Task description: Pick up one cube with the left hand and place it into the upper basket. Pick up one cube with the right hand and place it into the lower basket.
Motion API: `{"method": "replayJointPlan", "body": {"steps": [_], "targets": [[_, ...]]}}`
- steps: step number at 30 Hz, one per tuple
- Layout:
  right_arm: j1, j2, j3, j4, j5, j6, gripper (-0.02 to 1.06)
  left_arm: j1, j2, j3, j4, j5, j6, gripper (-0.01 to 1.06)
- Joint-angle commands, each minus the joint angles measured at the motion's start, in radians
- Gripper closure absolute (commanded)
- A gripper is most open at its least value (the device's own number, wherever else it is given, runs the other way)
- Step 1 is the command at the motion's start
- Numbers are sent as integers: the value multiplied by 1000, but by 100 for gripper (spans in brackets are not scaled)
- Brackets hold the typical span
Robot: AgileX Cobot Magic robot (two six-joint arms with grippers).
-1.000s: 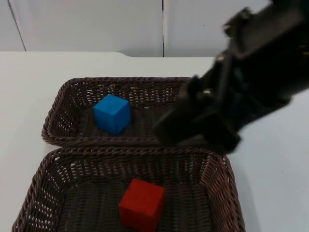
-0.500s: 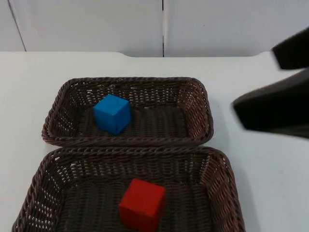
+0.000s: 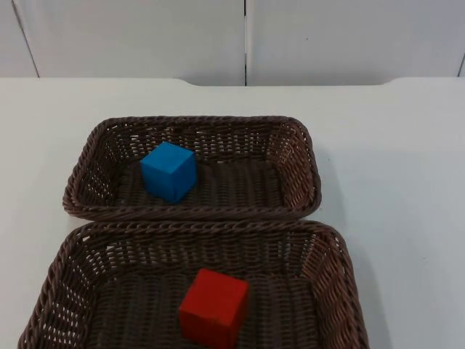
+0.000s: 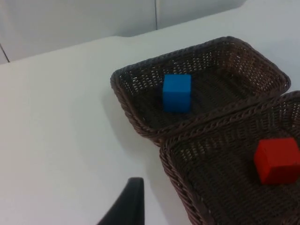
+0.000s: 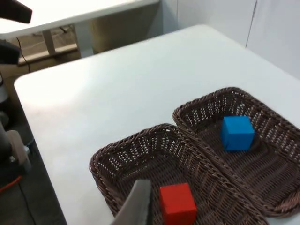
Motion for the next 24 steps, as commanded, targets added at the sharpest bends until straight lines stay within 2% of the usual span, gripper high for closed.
{"method": "replayJointPlan", "body": {"steps": [1, 4, 10, 16, 24], "targets": [[5, -43, 7, -7, 39, 6, 18, -3, -5, 4, -16, 6, 6, 0], [5, -87, 16, -7, 60, 6, 18, -3, -5, 4, -13, 6, -1, 0], [5, -205, 85, -21, 80, 48, 18, -3, -5, 4, 63, 7, -121, 0], [5, -349, 161, -26, 94, 66, 18, -3, -5, 6, 63, 10, -131, 0], [5, -535, 171, -29, 253, 84, 18, -3, -5, 6, 63, 11, -121, 0]]}}
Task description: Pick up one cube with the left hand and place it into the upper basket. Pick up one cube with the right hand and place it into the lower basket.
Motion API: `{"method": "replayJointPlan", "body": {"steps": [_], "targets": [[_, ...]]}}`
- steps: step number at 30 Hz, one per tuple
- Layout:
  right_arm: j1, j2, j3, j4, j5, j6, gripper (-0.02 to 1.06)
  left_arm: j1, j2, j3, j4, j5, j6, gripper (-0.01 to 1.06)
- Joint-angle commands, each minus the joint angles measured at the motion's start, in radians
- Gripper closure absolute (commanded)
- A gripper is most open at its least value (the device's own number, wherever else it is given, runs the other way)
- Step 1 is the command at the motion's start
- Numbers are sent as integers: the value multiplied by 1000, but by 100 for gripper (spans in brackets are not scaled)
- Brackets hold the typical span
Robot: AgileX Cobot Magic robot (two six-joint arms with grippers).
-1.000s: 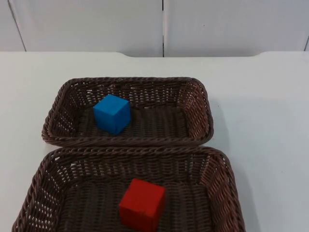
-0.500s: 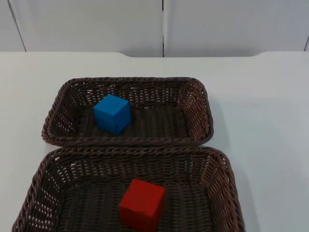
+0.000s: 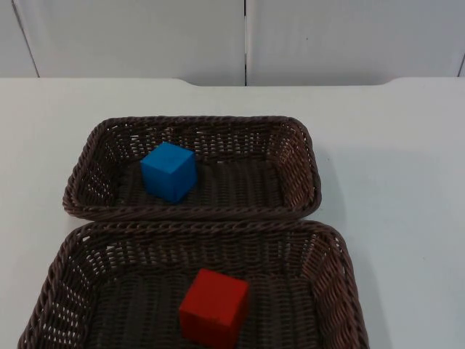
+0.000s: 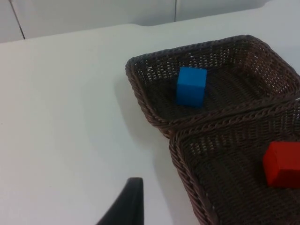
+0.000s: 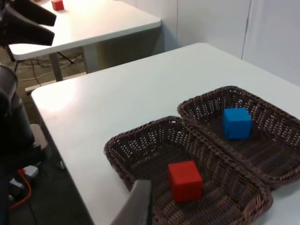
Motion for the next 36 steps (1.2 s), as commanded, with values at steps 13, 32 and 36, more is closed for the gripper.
{"method": "replayJointPlan", "body": {"steps": [13, 32, 36], "targets": [[4, -123, 21, -138, 275, 159, 18, -3, -5, 6, 0, -6, 13, 0], [4, -123, 34, -153, 293, 181, 18, -3, -5, 6, -9, -6, 26, 0], [4, -123, 34, -153, 293, 181, 18, -3, -5, 6, -10, -4, 26, 0]]}}
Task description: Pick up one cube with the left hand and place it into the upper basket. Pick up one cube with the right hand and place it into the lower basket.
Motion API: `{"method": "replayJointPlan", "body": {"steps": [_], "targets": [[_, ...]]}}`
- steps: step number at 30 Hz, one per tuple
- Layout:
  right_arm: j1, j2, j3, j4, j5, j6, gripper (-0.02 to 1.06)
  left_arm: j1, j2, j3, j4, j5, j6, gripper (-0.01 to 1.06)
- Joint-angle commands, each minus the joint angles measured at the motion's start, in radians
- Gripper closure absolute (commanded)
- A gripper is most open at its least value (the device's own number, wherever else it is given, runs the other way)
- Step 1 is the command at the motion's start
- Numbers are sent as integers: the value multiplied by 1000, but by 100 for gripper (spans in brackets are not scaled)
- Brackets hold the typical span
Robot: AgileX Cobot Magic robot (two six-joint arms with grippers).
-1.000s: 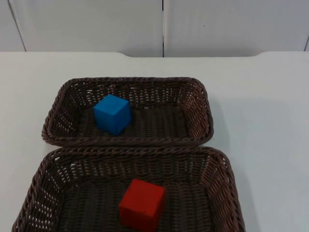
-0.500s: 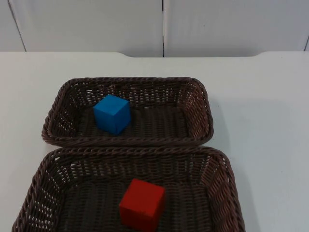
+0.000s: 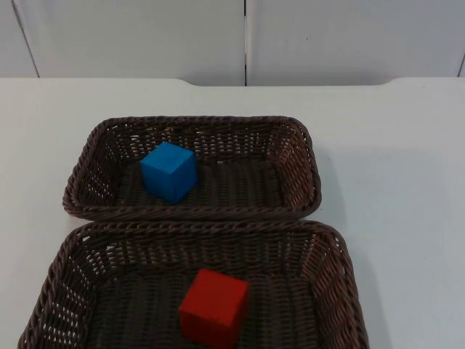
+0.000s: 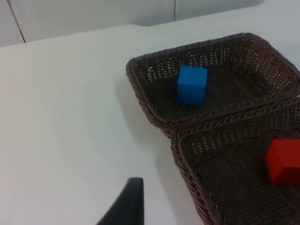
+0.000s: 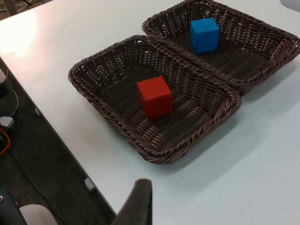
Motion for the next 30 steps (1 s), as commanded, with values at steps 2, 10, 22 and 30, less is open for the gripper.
{"method": "replayJointPlan", "body": {"steps": [2, 10, 22, 30], "targets": [[4, -4, 7, -2, 0, -2, 9, -3, -5, 8, -10, -2, 3, 0], [4, -4, 7, -2, 0, -2, -1, -3, -5, 26, -24, 17, 22, 0], [4, -4, 7, -2, 0, -2, -1, -3, -5, 26, -24, 17, 22, 0], [4, -4, 7, -2, 0, -2, -1, -3, -5, 26, -24, 17, 22, 0]]}}
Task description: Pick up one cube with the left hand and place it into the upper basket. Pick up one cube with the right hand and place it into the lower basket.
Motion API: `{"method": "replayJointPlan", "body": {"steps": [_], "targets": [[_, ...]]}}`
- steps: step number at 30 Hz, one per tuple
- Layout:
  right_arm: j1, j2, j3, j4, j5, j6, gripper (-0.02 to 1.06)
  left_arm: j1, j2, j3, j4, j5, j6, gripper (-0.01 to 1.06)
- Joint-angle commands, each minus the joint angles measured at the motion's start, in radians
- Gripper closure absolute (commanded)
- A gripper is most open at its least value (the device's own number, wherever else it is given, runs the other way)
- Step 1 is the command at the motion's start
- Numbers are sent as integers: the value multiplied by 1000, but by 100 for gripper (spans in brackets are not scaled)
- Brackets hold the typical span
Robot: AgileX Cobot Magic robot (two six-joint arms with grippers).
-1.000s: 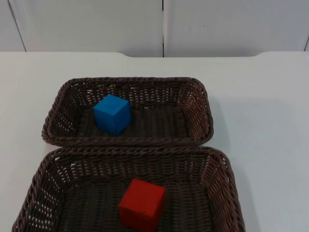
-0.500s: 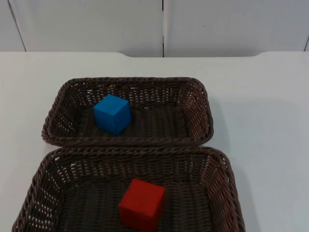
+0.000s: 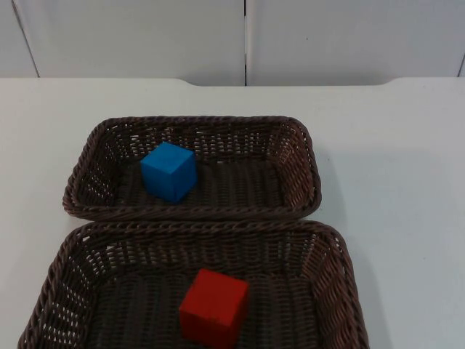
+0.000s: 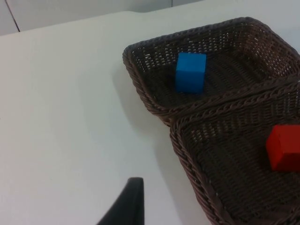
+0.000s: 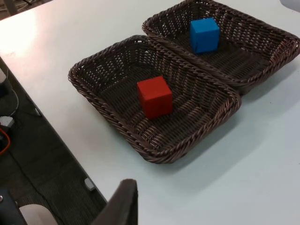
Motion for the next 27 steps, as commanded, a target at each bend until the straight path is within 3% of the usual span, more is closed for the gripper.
{"method": "replayJointPlan", "body": {"steps": [1, 27], "targets": [[4, -4, 7, -2, 0, -2, -1, -3, -5, 4, -14, 2, 5, 0], [4, -4, 7, -2, 0, -2, -1, 7, -5, 4, -12, 2, 5, 0]]}}
